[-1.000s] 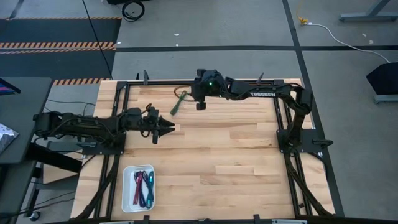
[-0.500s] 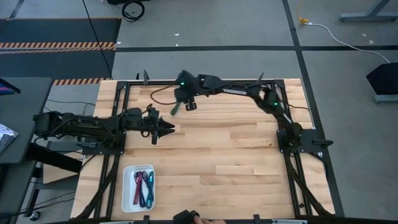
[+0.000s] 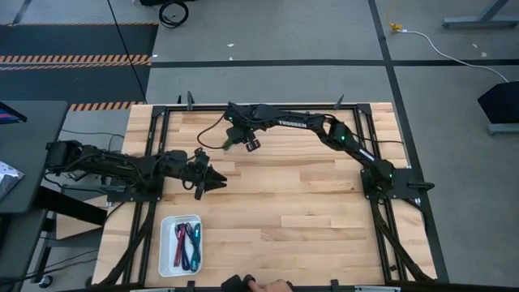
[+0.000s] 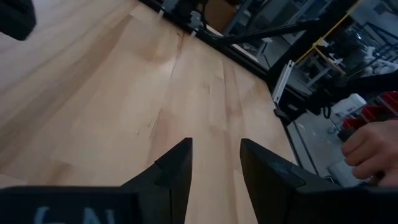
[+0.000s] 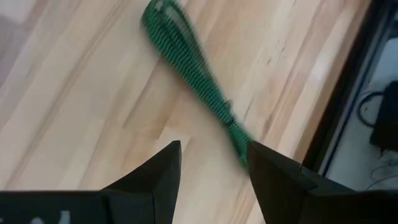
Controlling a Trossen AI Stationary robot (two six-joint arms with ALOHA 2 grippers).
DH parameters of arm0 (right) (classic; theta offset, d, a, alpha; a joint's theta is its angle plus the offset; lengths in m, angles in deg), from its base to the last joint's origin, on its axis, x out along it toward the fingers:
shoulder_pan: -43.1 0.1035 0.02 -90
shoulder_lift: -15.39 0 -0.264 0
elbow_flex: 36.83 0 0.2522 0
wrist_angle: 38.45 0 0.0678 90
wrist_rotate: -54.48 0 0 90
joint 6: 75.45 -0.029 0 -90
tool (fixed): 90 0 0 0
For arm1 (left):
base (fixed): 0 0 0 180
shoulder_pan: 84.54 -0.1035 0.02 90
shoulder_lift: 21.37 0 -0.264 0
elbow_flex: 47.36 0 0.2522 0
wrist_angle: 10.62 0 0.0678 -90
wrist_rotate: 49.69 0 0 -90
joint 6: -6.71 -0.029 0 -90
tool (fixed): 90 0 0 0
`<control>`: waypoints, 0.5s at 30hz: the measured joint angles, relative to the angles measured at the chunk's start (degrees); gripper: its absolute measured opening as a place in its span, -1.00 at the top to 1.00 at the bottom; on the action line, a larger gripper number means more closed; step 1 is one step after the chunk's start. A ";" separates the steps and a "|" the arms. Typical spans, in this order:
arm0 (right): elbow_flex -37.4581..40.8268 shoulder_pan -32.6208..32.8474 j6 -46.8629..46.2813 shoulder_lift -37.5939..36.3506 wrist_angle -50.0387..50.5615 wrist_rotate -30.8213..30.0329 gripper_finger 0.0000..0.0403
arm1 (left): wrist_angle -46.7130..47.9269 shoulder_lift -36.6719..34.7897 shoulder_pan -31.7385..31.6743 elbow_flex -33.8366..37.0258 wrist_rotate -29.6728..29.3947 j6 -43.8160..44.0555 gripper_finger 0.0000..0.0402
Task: Pick and place USB-C Cables
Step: Put the green charger cable into the bin
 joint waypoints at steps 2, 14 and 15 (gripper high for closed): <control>-0.04 -0.02 0.33 0.14 -1.48 0.30 0.07 | -0.05 0.00 0.70 0.00 -0.85 0.34 0.29; 0.00 3.31 -5.95 0.20 -8.26 0.12 0.04 | -2.93 0.00 4.78 0.02 -2.53 2.65 0.29; 0.00 3.81 -5.92 0.27 -8.29 0.16 0.04 | -3.67 -0.01 4.80 0.02 -2.58 3.06 0.29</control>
